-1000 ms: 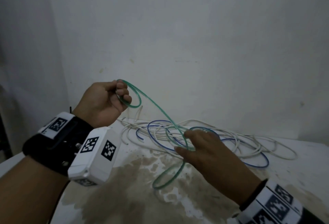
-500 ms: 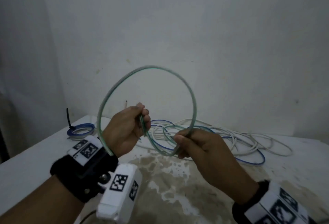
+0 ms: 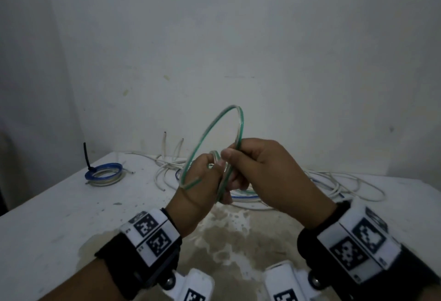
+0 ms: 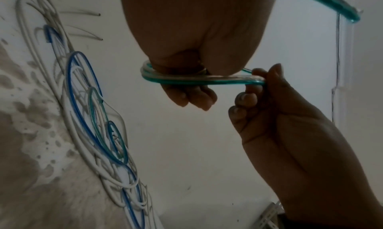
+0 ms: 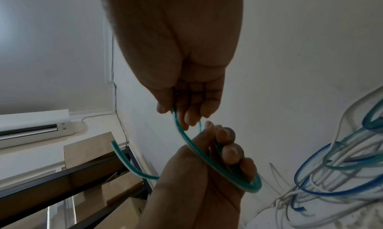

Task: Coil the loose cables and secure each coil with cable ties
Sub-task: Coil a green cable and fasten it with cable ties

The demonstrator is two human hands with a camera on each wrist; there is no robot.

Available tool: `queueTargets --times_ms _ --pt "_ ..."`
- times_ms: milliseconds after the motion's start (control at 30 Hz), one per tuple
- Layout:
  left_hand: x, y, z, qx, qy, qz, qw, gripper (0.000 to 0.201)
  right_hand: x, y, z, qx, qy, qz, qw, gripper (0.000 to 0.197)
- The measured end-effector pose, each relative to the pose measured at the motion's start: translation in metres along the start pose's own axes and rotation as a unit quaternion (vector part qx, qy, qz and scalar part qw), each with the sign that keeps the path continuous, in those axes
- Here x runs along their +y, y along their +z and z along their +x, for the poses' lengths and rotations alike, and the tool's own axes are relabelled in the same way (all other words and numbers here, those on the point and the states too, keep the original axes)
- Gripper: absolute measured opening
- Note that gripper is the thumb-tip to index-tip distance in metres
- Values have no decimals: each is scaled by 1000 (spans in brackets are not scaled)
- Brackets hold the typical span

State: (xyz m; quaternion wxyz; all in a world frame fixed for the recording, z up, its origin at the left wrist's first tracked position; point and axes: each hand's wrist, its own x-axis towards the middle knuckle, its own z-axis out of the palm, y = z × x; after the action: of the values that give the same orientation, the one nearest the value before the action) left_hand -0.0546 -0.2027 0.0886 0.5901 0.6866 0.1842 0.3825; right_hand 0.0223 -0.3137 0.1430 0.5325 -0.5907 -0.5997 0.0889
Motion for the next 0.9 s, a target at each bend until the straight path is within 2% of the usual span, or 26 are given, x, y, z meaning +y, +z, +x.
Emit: queueTargets --times_ms 133,200,300,433,533,633,733,800,900 --pt "7 6 -19 -53 16 -11 998 23 2 -8 12 7 2 -45 999 28" --pt "8 7 -31 -68 39 0 997 30 6 -13 17 9 10 -76 997 32" --pt "6 7 -36 -59 50 1 997 37 15 -18 25 17 40 -103 994 38" --pt "7 13 -41 -67 54 8 996 31 28 -17 26 29 76 -115 990 53" --pt "6 16 -41 -37 71 18 997 30 33 -12 17 58 107 -126 985 55" --pt "6 18 -38 2 88 26 996 32 30 -5 4 35 175 -44 983 57" --pt "8 23 -38 11 117 29 993 33 27 8 -10 -4 180 57 982 56" --pt "7 29 -39 7 135 36 990 31 29 14 -13 28 175 159 971 46" --pt "3 32 -37 -13 159 41 986 28 30 15 -13 63 195 278 938 30"
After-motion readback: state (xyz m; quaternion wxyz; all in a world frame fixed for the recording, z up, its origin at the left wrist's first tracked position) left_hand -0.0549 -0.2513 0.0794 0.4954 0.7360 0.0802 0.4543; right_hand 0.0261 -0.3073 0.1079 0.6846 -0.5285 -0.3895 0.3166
